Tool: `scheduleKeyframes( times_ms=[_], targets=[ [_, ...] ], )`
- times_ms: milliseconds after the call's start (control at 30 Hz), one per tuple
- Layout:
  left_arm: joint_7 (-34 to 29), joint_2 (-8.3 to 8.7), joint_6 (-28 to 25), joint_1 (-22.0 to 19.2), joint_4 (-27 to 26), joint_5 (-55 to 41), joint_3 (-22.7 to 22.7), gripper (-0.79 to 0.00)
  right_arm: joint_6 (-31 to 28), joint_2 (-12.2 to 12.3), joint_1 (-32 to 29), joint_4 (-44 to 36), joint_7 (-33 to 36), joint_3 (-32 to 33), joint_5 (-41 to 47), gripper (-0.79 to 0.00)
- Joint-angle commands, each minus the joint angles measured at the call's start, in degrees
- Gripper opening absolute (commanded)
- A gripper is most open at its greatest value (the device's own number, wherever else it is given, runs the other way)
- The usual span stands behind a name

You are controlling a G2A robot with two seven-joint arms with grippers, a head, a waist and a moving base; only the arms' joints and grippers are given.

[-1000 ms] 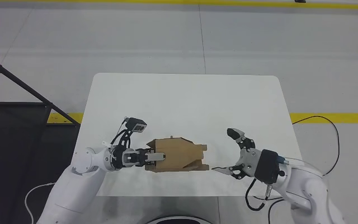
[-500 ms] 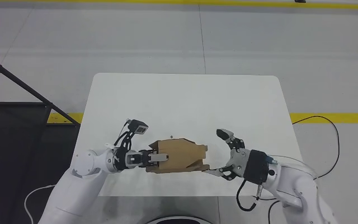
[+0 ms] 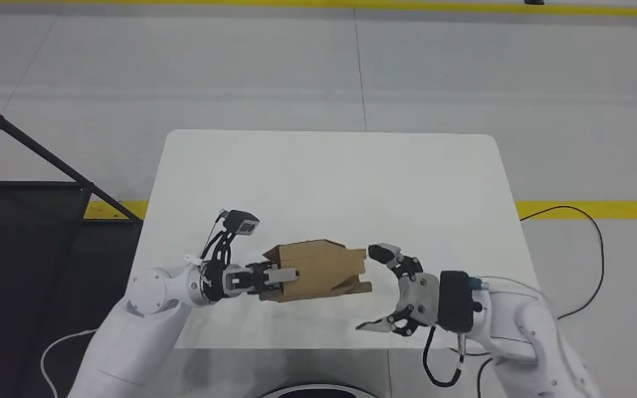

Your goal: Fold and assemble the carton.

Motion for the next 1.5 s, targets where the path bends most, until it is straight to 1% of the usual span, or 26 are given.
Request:
scheduleKeyframes(
  times_ms=[0, 267, 433, 667, 967, 1233, 1467],
  targets=[
    [0.44, 0.02, -0.29, -0.03, -0.04, 0.78, -0.12, -0.785, 0.00, 0.32, 0.38, 0.19, 1.39, -0.65, 2.48, 0.000],
    [3.00, 0.08, -1.47, 0.00, -0.56, 5.90, -0.04, -0.785, 0.00, 1.39, 3.75, 2.54, 6.40, -4.59, 12.62, 0.000],
    [3.81, 0.13, -1.49, 0.18, -0.79, 6.85, 0.09, -0.785, 0.00, 2.05, 5.72, 2.85, 8.34, -6.01, 15.60, 0.000],
    [4.13, 0.19, -1.18, 0.04, -0.63, 7.24, 0.41, -0.785, 0.00, 2.69, 7.56, 2.14, 9.70, -7.70, 17.03, 0.000],
    [4.32, 0.22, -0.76, -0.31, -0.33, 7.53, 1.10, -0.785, 0.00, 3.24, 10.39, 0.76, 11.85, -11.24, 15.94, 0.000],
    [4.41, 0.24, -0.91, -0.45, -0.31, 7.44, 1.63, -0.785, 0.03, 3.02, 13.95, 1.19, 16.06, -16.04, 14.62, 0.000],
    [4.22, 0.29, -1.24, -0.60, -0.27, 7.10, 1.84, -0.785, 1.58, 2.55, 16.64, 1.47, 18.64, -18.99, 14.16, 0.000]
  ],
)
